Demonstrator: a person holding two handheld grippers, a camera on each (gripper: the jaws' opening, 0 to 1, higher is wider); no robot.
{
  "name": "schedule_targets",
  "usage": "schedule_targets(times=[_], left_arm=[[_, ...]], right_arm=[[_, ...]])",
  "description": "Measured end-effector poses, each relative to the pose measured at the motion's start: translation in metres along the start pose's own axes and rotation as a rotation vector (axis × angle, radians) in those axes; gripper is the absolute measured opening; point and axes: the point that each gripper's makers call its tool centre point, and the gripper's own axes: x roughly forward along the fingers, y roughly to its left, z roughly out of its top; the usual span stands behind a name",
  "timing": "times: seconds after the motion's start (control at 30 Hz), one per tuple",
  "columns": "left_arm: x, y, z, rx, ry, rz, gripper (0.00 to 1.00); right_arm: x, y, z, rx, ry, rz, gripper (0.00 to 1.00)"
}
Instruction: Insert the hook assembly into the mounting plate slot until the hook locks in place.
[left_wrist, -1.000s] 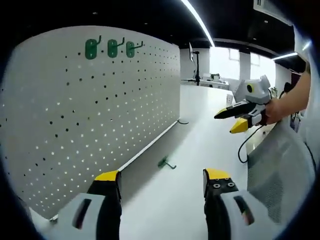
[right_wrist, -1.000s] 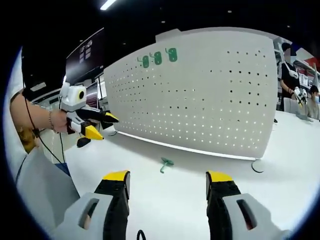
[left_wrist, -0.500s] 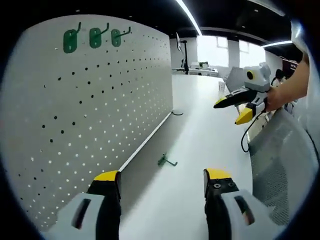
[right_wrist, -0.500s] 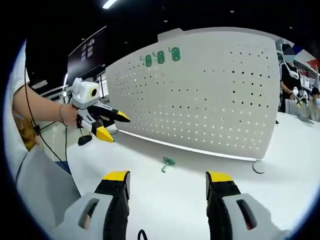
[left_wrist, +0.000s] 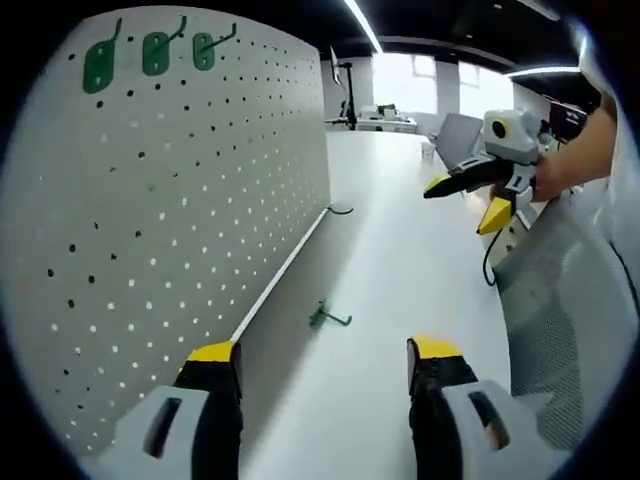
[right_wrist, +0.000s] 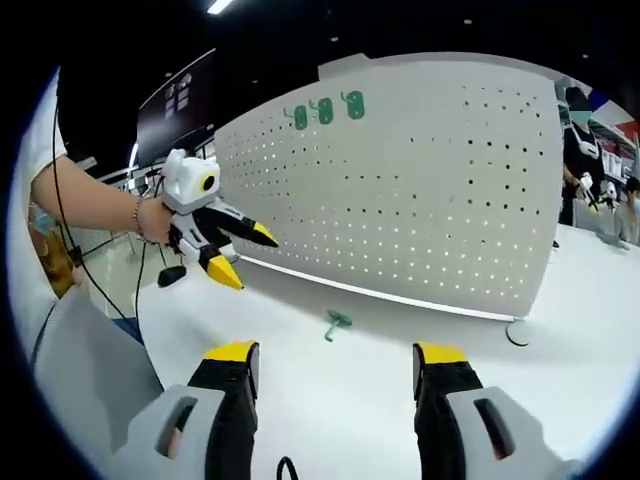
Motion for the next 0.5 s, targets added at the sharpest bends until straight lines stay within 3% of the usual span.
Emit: schedule_targets(times=[0.5], left_arm=[[0.027, -0.001, 0.000, 0.033, 0.065, -0.055, 0.69]], right_arm=[[-0.001, -0.001, -0.004, 0.012, 0.012, -0.003, 0.61]])
